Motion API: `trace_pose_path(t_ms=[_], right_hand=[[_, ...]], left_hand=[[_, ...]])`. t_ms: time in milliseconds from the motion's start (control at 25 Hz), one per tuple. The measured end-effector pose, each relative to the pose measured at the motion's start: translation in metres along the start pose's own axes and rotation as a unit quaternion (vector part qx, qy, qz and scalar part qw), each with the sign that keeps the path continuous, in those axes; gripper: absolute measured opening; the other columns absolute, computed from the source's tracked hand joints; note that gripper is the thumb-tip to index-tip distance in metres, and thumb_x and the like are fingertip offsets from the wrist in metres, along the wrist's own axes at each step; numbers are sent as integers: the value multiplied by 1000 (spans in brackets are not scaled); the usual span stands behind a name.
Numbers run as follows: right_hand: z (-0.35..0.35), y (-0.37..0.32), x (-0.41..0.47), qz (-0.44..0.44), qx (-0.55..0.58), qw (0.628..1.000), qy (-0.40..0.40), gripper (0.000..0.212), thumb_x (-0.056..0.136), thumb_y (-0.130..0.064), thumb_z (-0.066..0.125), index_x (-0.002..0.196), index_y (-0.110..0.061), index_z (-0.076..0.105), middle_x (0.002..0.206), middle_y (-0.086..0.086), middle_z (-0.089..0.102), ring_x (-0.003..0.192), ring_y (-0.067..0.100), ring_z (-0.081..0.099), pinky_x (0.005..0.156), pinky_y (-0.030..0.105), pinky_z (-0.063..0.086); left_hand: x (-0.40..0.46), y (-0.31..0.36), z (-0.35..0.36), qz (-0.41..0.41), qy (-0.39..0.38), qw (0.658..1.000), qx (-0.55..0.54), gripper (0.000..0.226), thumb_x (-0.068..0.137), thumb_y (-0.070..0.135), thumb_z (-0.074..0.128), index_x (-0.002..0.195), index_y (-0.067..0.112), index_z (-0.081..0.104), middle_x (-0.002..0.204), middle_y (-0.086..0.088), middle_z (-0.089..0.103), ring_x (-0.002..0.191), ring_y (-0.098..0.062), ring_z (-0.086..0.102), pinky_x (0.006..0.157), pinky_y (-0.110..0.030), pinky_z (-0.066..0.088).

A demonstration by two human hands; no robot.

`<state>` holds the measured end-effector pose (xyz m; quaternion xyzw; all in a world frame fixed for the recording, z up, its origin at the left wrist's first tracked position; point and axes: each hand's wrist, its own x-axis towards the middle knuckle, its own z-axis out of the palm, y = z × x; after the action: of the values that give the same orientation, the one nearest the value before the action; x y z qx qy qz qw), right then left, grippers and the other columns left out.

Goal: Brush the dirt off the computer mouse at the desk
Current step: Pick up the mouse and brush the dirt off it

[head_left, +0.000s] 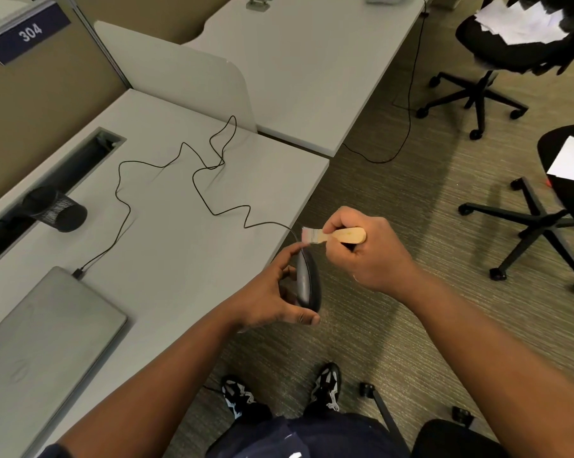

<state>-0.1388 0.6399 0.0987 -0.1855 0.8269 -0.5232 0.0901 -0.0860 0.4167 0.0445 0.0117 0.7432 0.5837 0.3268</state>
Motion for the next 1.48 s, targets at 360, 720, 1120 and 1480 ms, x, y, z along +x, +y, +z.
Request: trace_pose_path(t_ms=[360, 720, 1120, 1480], right_hand=[[-4, 1, -1, 51, 118, 987, -93, 9, 80, 1, 62, 85, -4, 68, 66, 9, 61, 52, 7, 48, 47, 22, 35], [-9, 8, 2, 122, 266, 956, 27, 11, 95, 4, 60, 94, -5, 65, 76, 14, 68, 66, 23, 60, 56, 31, 46], [-7, 15, 4, 160, 179, 967, 86, 10, 99, -13, 65, 92, -6, 68, 75, 11, 76, 65, 21, 68, 59, 31, 53], [2, 10, -2, 134, 216, 967, 33, 17, 101, -15, 64, 96, 2, 65, 79, 18, 75, 65, 23, 68, 56, 28, 54]], left_hand=[[2, 2, -1, 14, -10, 1000, -2, 116, 75, 12, 96, 153, 61, 25, 156, 2, 44, 135, -24, 57, 102, -40, 60], [0, 4, -2, 10, -36, 999, 19, 122, 81, 0, 88, 163, 47, 11, 150, 7, 47, 130, -15, 57, 94, -28, 61], [0, 4, 0, 20, -37, 999, -1, 117, 80, -8, 85, 158, 49, 19, 148, -2, 47, 132, -27, 59, 98, -45, 62], [4, 4, 1, 21, -27, 999, -1, 126, 75, -5, 89, 150, 64, 15, 155, -4, 40, 137, -32, 56, 100, -53, 61]])
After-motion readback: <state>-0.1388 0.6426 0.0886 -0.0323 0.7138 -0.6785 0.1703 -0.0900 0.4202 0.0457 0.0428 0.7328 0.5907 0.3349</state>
